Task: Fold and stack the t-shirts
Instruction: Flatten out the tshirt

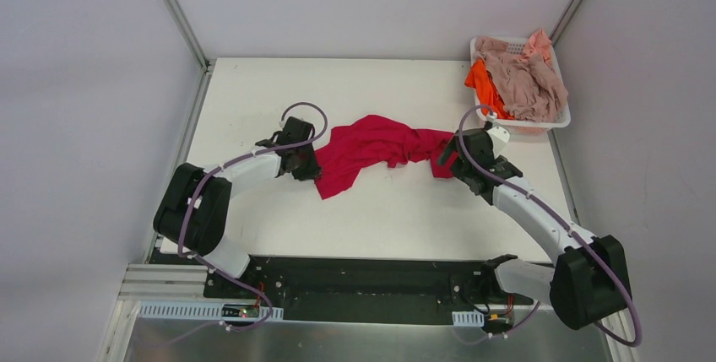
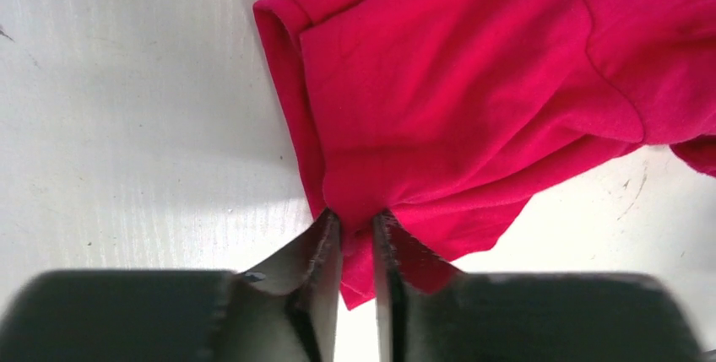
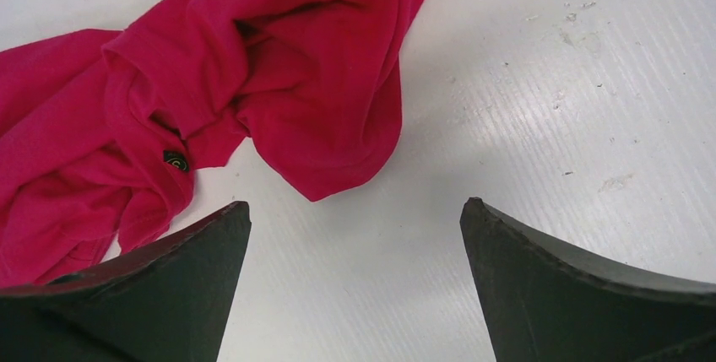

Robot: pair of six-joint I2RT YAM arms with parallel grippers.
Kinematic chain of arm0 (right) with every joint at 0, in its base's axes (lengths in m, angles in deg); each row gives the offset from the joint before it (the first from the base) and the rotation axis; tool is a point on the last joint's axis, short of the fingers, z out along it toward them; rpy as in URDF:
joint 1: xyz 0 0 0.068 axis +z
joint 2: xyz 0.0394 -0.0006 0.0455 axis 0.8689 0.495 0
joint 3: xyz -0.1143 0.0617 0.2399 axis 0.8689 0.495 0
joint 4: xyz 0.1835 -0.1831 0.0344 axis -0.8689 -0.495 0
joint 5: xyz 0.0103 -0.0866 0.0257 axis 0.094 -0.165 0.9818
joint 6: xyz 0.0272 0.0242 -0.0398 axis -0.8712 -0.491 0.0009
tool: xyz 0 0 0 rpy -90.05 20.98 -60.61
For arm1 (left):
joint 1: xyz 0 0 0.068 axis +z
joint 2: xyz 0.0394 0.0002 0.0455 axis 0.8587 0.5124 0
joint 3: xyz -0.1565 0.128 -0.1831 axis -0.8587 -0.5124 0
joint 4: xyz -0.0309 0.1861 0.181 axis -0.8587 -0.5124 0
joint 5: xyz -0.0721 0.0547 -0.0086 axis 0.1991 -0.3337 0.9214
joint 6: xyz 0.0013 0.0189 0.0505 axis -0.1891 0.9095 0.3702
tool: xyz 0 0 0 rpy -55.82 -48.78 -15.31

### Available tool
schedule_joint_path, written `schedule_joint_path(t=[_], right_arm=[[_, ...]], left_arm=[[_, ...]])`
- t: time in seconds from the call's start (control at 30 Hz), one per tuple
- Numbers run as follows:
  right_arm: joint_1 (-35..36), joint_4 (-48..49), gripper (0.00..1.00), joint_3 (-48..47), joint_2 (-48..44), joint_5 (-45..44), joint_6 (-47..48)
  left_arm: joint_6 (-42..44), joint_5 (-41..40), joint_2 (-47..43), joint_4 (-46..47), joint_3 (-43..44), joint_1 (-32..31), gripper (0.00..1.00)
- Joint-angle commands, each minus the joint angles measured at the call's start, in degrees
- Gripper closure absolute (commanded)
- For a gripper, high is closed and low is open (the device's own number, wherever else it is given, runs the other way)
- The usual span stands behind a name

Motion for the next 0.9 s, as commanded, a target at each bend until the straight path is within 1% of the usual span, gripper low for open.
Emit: schedule_joint_path(t=[0.0, 0.03, 0.07, 0.2, 0.33, 0.5, 0.6, 0.67, 0.73, 0.77, 0.83, 0.87], right_arm=[[0.0, 1.0, 0.01, -1.5, 1.2, -0.3, 0.4], [0.0, 1.1, 0.01, -1.5, 1.6, -0.5, 0.4], [0.0, 1.1, 0.01, -1.5, 2.0, -0.7, 0.4], [-0.4, 0.6, 0.01, -2.3, 4.0, -0.8, 0.0], [-1.3, 0.6, 0.01, -4.3, 8.0, 0.3, -0.1], [-4.5, 3.9, 0.01, -6.9, 14.8, 3.4, -1.0], [-7.0, 5.5, 0.05, -8.6, 19.6, 4.6, -2.3], [-8.3, 7.0, 0.13, -9.2, 22.5, 7.4, -3.0], [-8.9, 9.2, 0.26, -8.9, 24.8, 11.0, -3.3], [-8.9, 10.9, 0.34, -8.5, 25.7, 12.9, -3.5], [-8.9, 13.5, 0.53, -7.6, 26.7, 15.7, -4.0], [-9.0, 14.6, 0.7, -7.2, 26.7, 16.7, -4.1]], left_arm=[[0.0, 1.4, -3.0, -1.1, 1.4, -0.3, 0.92], [0.0, 1.7, -3.0, -1.7, 1.8, -0.3, 0.99], [0.1, 2.0, -3.0, -2.1, 2.0, -0.3, 1.0], [0.3, 3.1, -4.0, -3.2, 2.3, -0.3, 1.0], [0.4, 3.2, -7.6, -3.7, 1.7, -0.3, 1.0], [0.1, -0.4, -12.9, -3.6, -0.6, -0.4, 1.0], [0.3, -1.7, -15.2, -3.7, -1.4, -0.2, 1.0], [0.6, -2.5, -16.7, -3.6, -1.9, -0.3, 1.0], [0.8, -2.7, -18.0, -3.6, -2.2, -0.3, 1.0], [1.0, -4.1, -18.6, -3.6, -2.3, -0.3, 1.0], [1.4, -5.2, -19.6, -3.6, -2.3, -0.2, 1.0], [1.6, -5.7, -20.0, -3.6, -2.2, -0.2, 1.0]])
